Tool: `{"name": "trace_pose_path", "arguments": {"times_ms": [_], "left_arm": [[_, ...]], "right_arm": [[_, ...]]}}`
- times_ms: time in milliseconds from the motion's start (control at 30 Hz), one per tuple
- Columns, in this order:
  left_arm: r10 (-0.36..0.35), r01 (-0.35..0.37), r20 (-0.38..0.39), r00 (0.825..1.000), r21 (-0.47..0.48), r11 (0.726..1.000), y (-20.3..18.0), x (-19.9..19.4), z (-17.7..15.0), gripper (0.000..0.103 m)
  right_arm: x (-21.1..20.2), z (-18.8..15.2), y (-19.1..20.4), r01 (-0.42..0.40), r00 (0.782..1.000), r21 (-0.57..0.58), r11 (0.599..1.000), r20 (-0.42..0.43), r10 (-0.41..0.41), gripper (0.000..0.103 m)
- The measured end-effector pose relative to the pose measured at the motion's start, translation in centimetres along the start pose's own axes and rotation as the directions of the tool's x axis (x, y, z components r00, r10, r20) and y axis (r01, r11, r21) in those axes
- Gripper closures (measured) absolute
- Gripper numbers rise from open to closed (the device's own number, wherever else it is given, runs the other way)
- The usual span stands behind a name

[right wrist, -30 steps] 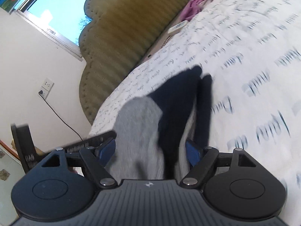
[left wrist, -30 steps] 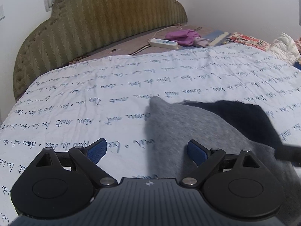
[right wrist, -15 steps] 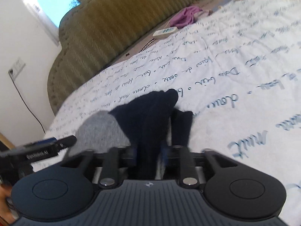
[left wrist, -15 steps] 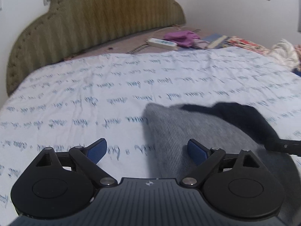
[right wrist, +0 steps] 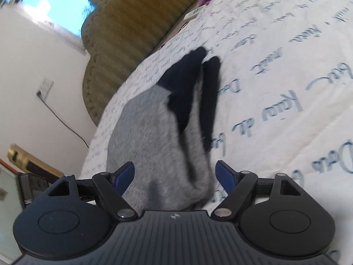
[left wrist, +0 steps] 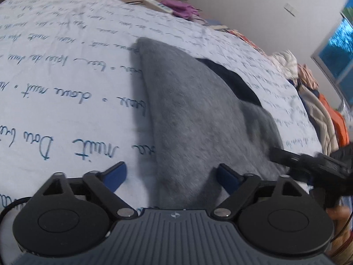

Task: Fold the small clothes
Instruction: 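Fold the held sweater edge over the sweater body with both grippers, then lower the folded edge onto the sweater and open both grippers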

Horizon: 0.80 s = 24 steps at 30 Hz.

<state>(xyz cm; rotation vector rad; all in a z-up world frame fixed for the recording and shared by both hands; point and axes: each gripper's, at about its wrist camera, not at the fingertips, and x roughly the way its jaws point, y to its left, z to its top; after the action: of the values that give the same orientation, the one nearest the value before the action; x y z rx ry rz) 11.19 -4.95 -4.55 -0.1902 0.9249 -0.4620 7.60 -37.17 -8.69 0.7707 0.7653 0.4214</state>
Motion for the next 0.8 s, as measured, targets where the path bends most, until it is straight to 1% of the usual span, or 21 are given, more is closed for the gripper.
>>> {"name": "trace_pose_path", "arguments": {"times_ms": [33,67,100,133,167,200,233,267,300,400,467,600,800], "left_arm": [[0.01,-0.01,0.005,1.0,0.017,1.0,-0.3,0.1,-0.1,0.021],[0.018,-0.019,0.008,1.0,0.029,0.999,-0.6,0.2,-0.2,0.026],[0.022,-0.022,0.009,1.0,0.035,0.999,-0.8,0.3,-0.2,0.031],[0.024,-0.024,0.01,1.0,0.039,0.999,-0.8,0.3,-0.3,0.033],[0.025,-0.025,0.009,1.0,0.043,0.999,-0.9,0.4,-0.5,0.047],[0.028,-0.028,0.004,1.0,0.05,0.998,-1.1,0.5,-0.5,0.058],[0.032,-0.032,0.001,0.999,0.054,0.998,-1.2,0.5,-0.5,0.063],[0.039,-0.039,0.004,0.999,0.056,0.998,-1.4,0.4,-0.6,0.074],[0.045,-0.046,0.008,0.999,0.063,0.997,-1.6,0.2,-0.7,0.08],[0.064,-0.067,0.035,0.997,0.087,0.994,-2.2,-0.5,-1.0,0.086],[0.072,-0.076,0.053,0.996,0.093,0.993,-2.5,-1.1,-1.2,0.087],[0.075,-0.081,0.076,0.994,0.085,0.993,-2.3,-2.5,-1.3,0.088],[0.073,-0.081,0.082,0.994,0.091,0.993,-2.7,-4.7,-1.9,0.089]], "right_arm": [[0.5,-0.3,0.7,0.033,0.999,-0.025,0.999,-0.006,-0.033,0.046],[1.0,-0.5,1.3,0.064,0.998,-0.046,0.997,-0.007,-0.065,0.056],[1.3,-0.7,1.7,0.086,0.996,-0.062,0.994,-0.002,-0.087,0.061],[1.6,-0.9,2.0,0.096,0.995,-0.071,0.993,0.002,-0.096,0.062],[1.7,-1.2,2.0,0.098,0.995,-0.069,0.993,0.007,-0.098,0.065],[1.7,-1.3,2.0,0.103,0.995,-0.061,0.993,0.014,-0.103,0.072],[1.7,-1.4,1.8,0.103,0.995,-0.048,0.994,0.016,-0.102,0.074],[1.6,-1.6,1.6,0.099,0.995,-0.034,0.995,0.019,-0.098,0.08],[1.5,-1.7,1.4,0.095,0.995,-0.019,0.995,0.023,-0.094,0.084],[1.4,-1.9,1.2,0.086,0.996,0.008,0.996,0.035,-0.086,0.087],[1.2,-2.1,1.5,0.085,0.996,-0.001,0.996,0.04,-0.085,0.087],[0.9,-2.3,1.9,0.057,0.997,0.008,0.998,0.043,-0.057,0.088],[-0.2,-3.0,2.1,0.01,0.999,0.013,1.0,0.039,-0.011,0.089]]}}
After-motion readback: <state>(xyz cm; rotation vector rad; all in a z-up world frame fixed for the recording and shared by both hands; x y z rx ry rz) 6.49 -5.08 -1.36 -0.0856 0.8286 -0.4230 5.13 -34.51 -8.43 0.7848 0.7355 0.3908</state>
